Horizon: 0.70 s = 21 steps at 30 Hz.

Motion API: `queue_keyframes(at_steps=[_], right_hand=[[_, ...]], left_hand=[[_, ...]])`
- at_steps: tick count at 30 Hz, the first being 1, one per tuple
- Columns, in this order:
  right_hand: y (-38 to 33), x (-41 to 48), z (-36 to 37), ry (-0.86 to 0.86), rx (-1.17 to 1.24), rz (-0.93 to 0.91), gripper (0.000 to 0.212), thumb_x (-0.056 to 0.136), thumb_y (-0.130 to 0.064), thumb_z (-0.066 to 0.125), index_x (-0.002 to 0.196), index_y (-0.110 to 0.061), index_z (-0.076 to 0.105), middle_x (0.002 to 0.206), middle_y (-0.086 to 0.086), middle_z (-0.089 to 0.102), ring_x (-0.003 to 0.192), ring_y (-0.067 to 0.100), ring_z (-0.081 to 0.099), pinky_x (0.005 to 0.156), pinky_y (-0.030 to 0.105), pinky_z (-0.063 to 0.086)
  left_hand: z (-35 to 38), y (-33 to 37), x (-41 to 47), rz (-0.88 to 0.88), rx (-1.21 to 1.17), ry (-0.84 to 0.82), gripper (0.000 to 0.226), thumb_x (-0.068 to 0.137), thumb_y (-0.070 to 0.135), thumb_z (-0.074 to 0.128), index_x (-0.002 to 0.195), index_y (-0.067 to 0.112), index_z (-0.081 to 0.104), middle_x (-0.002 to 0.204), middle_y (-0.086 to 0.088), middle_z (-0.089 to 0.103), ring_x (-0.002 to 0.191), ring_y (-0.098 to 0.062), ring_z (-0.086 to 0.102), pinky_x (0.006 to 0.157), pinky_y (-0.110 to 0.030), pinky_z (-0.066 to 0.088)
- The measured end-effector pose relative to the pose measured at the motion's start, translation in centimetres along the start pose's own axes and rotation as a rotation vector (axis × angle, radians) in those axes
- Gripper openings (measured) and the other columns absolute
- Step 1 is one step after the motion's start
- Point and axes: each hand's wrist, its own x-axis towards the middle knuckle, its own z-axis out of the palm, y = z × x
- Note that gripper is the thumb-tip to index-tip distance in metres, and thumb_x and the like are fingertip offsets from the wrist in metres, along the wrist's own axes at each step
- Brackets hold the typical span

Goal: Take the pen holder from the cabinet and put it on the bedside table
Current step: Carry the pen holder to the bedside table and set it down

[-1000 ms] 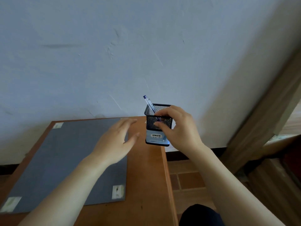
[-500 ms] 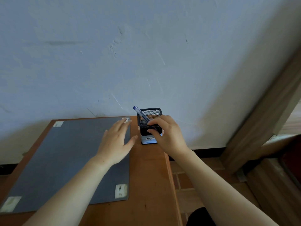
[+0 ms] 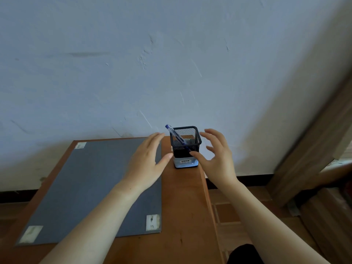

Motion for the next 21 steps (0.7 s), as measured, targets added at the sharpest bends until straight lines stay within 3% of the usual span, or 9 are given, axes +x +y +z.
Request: queue_keyframes(at_steps=[4, 8, 12, 21], right_hand=[[0.0, -0.2, 0.2, -0.031, 0.080, 0.092, 0.059, 0.074, -0.019, 0.075, 0.125, -0.025, 0.048, 0.129, -0.011, 0.041, 0.111, 0.003, 0.047, 0.084, 0.009, 0.044], [0.0, -0.3, 0.7, -0.045, 0.118, 0.110, 0.060, 0.075, -0.020, 0.074, 0.128, -0.026, 0.046, 0.130, -0.013, 0.043, 0.113, 0.004, 0.049, 0.082, 0.010, 0.046], [0.3, -0.4, 0.8, -0.048, 0.105, 0.105, 0.057, 0.077, -0.021, 0.073, 0.128, -0.022, 0.047, 0.135, -0.006, 0.044, 0.116, 0.008, 0.049, 0.086, 0.016, 0.048], [0.6, 1.0, 0.4, -0.120, -0.020, -0.042, 0.037, 0.079, -0.012, 0.070, 0.114, -0.017, 0.062, 0.132, -0.003, 0.049, 0.104, 0.007, 0.055, 0.086, 0.030, 0.052]], left_hand=[[0.3, 1.6, 0.2, -0.003, -0.090, 0.072, 0.058, 0.085, 0.036, 0.059, 0.137, 0.025, 0.034, 0.141, 0.010, 0.037, 0.127, -0.005, 0.033, 0.094, -0.014, 0.027], [1.0, 2.1, 0.0, -0.022, -0.141, 0.132, 0.056, 0.084, 0.031, 0.063, 0.134, 0.021, 0.039, 0.137, 0.007, 0.042, 0.123, -0.005, 0.038, 0.087, 0.000, 0.023], [1.4, 1.5, -0.5, 0.100, 0.054, 0.149, 0.051, 0.085, 0.029, 0.061, 0.131, 0.017, 0.045, 0.138, 0.001, 0.044, 0.122, -0.014, 0.044, 0.086, -0.019, 0.038], [2.2, 0.8, 1.1, 0.204, 0.150, 0.062, 0.045, 0.083, 0.016, 0.064, 0.126, 0.027, 0.053, 0.134, -0.003, 0.049, 0.115, -0.023, 0.053, 0.076, -0.036, 0.053]])
